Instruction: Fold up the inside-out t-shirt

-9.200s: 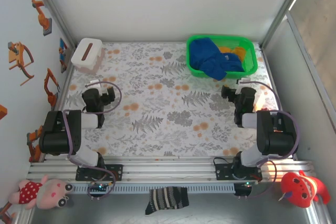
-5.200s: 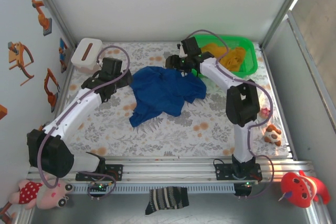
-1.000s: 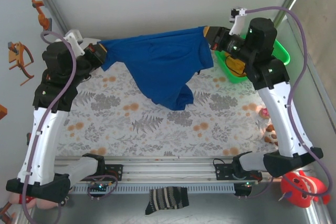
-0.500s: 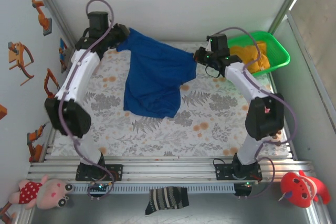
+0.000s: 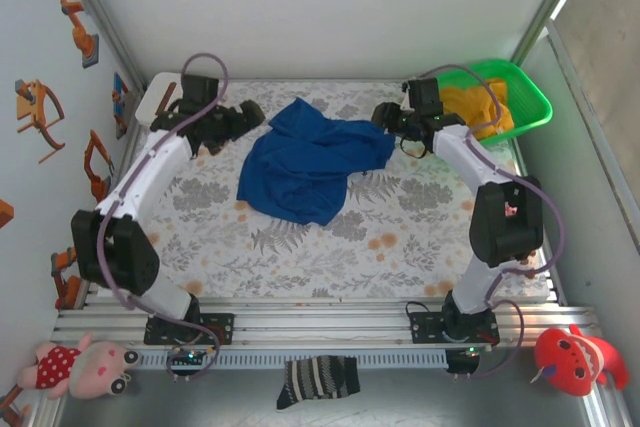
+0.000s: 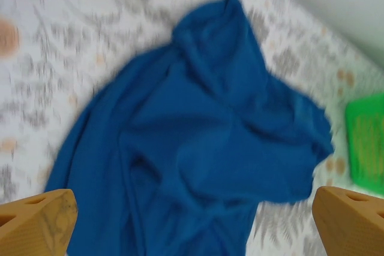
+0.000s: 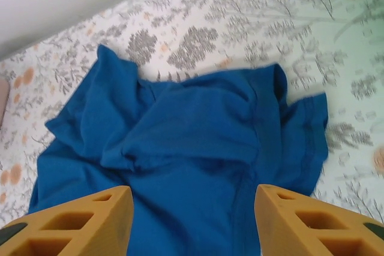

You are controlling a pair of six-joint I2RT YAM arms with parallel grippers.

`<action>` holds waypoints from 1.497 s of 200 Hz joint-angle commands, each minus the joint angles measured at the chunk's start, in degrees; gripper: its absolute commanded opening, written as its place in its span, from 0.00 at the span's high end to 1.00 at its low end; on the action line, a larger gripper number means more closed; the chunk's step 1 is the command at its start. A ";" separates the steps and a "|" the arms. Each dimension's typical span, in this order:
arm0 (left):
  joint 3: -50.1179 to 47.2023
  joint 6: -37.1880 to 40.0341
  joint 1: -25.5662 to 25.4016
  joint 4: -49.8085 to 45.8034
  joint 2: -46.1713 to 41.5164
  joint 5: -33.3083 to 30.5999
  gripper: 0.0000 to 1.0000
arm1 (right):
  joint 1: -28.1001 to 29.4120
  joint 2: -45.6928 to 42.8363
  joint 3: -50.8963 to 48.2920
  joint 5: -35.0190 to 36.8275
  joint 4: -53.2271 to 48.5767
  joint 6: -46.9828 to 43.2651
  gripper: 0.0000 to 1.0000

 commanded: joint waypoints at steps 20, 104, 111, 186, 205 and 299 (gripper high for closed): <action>-13.36 -5.42 -10.39 0.30 -2.87 -3.65 0.00 | 1.85 0.13 -8.09 -0.22 -0.80 -1.00 0.44; -15.46 -12.83 -18.51 4.86 7.17 -6.54 0.08 | 3.75 8.20 -7.84 -2.98 2.57 1.69 0.44; -15.43 -13.04 -18.85 5.31 8.03 -6.18 0.09 | 3.88 8.60 -7.86 -3.08 3.07 2.01 0.44; -14.07 -12.48 -20.08 9.31 14.81 -7.54 0.31 | 4.02 13.36 -5.56 -6.28 7.55 7.13 0.69; -12.95 -10.75 -19.80 9.32 15.86 -8.60 0.57 | 4.05 13.45 -4.29 -7.14 7.59 7.50 0.98; -1.82 5.12 -2.22 -1.78 -6.27 -7.98 1.00 | 0.72 -10.56 5.75 -5.59 -5.89 1.94 1.00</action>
